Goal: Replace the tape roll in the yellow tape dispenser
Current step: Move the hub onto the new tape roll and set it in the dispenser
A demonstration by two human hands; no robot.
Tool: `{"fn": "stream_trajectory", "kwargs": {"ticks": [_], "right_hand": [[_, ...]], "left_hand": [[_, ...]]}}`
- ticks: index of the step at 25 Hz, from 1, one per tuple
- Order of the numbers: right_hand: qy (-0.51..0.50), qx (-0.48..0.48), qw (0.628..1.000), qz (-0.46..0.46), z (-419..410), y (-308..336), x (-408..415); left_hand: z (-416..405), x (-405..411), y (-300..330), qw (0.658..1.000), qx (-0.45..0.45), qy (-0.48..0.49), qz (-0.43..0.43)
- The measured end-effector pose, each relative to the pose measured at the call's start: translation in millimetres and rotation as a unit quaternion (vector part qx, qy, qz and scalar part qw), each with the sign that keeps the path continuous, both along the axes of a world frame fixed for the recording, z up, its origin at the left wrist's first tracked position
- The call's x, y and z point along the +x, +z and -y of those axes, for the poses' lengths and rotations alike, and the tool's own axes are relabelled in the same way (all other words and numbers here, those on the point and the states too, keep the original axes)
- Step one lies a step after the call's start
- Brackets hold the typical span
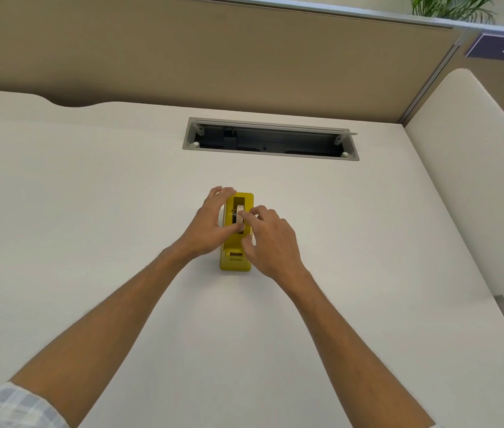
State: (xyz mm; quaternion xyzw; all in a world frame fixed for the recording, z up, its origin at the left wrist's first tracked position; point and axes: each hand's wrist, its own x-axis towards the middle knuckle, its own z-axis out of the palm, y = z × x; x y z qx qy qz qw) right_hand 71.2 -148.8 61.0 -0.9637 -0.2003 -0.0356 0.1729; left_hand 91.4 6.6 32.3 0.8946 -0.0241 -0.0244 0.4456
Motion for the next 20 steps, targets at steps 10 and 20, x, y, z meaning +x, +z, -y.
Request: {"fn": "stream_trajectory", "kwargs": {"ticks": [10, 20], "right_hand": [[-0.001, 0.001, 1.0, -0.002, 0.9, -1.3, -2.2], [-0.002, -0.001, 1.0, -0.003, 0.8, -0.6, -2.1]], "left_hand": [[2.3, 0.2, -0.6, 1.0, 0.019, -0.002, 0.025], [4.1, -1.7, -8.8, 0.998, 0.03, 0.003, 0.058]]}}
